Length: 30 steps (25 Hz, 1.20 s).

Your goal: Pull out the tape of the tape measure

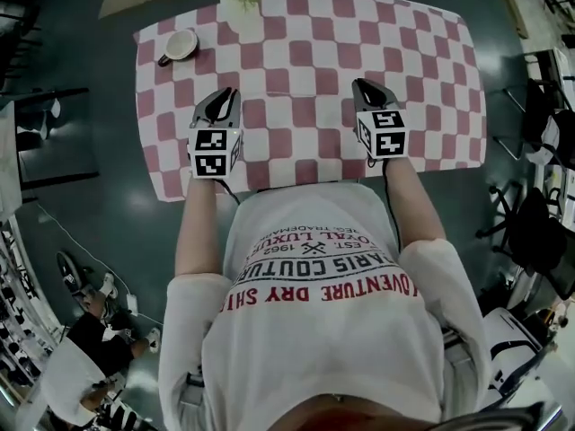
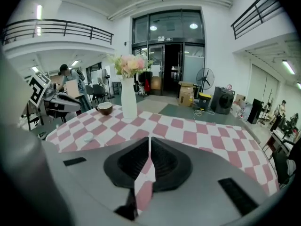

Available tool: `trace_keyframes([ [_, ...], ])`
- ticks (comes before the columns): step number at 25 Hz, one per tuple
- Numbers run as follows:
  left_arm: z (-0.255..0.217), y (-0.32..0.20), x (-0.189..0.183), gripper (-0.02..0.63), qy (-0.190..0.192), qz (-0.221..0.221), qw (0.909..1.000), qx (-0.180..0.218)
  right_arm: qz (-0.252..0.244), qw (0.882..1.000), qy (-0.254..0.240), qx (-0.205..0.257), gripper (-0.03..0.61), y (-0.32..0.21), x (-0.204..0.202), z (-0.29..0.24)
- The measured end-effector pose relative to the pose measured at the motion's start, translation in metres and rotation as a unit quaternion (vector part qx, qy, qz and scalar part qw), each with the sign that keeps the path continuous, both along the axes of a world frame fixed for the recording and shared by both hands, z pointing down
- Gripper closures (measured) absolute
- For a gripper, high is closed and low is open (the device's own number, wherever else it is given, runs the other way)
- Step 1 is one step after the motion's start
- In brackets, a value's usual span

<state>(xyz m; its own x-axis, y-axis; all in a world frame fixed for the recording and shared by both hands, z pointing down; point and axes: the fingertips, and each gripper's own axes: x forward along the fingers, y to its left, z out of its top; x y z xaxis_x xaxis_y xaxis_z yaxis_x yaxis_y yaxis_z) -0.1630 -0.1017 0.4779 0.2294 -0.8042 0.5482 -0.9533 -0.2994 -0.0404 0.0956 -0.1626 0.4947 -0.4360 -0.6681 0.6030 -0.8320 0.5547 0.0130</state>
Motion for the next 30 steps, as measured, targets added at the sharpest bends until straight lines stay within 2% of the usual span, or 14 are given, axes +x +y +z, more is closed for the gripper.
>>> trace_keyframes([
  [3, -0.022, -0.007, 0.004, 0.586, -0.007, 0.014, 0.9995, 0.027, -0.008, 0.999, -0.019, 0.03, 0.544, -0.005, -0.007, -0.023],
  [10, -0.08, -0.015, 0.01, 0.595, -0.003, 0.029, 0.9943, 0.103, -0.034, 0.992, -0.073, 0.1, 0.551, -0.011, -0.023, -0.08],
  [20, -0.168, -0.012, 0.025, 0.595, 0.005, 0.07, 0.9733, 0.219, -0.063, 0.976, -0.125, 0.167, 0.551, -0.011, -0.039, -0.13],
  [26, -0.175, -0.015, 0.026, 0.595, 0.008, 0.07, 0.9719, 0.225, -0.084, 0.968, -0.135, 0.197, 0.551, -0.005, -0.049, -0.149],
  [30, -0.173, -0.015, 0.025, 0.595, 0.01, 0.063, 0.9731, 0.221, -0.094, 0.966, -0.138, 0.197, 0.551, -0.003, -0.054, -0.15],
])
